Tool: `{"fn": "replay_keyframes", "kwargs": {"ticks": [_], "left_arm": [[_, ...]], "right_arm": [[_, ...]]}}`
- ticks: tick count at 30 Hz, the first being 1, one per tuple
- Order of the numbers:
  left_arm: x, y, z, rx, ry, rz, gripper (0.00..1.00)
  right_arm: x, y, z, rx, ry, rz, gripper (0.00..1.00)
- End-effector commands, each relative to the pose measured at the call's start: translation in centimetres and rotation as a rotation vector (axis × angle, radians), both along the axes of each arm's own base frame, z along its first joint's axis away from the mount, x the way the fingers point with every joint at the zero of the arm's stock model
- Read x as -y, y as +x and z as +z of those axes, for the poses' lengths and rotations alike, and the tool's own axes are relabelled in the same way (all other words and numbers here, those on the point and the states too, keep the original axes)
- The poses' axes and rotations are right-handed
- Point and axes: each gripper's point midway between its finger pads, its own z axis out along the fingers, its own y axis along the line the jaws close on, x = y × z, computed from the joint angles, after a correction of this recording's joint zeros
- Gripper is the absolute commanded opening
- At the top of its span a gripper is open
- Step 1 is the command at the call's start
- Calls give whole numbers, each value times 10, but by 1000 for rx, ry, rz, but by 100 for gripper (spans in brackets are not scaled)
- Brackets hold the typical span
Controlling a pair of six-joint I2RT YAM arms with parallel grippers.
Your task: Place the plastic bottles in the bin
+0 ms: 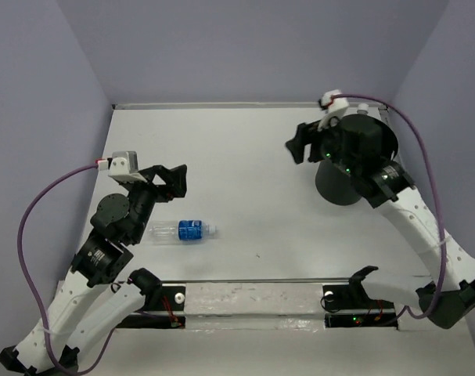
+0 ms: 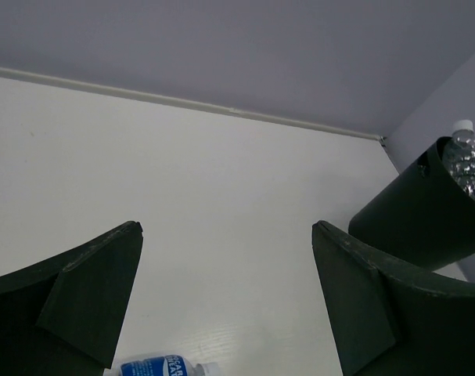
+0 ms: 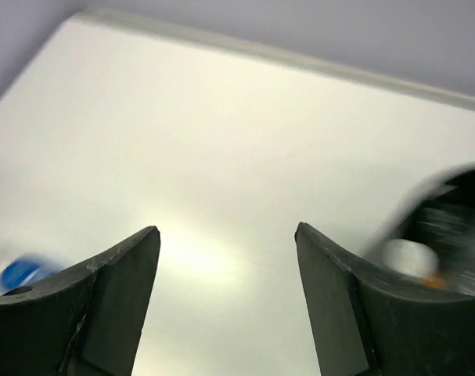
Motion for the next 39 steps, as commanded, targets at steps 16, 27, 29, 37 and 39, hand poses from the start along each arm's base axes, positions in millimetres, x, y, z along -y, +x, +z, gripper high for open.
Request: {"fn": "replay_keyframes", "kwargs": {"ticks": [16, 27, 29, 37, 39], "left_arm": [[-77, -45, 147, 262, -275, 218, 99], [-77, -56, 157, 277, -277, 178, 99], [-75, -57, 157, 278, -278, 165, 99], [-70, -51, 150, 256, -264, 158, 99], [-67, -50, 148, 251, -266, 149, 99]], "right_arm": [[-388, -113, -180, -221, -292, 1163, 100], [-439, -131, -254, -309, -407, 1249, 100], [-445, -137, -265, -320, -420, 1263, 100], [-457, -135, -294, -336, -444, 1221, 85], [-457, -127, -293, -318, -447, 1172, 35]]}}
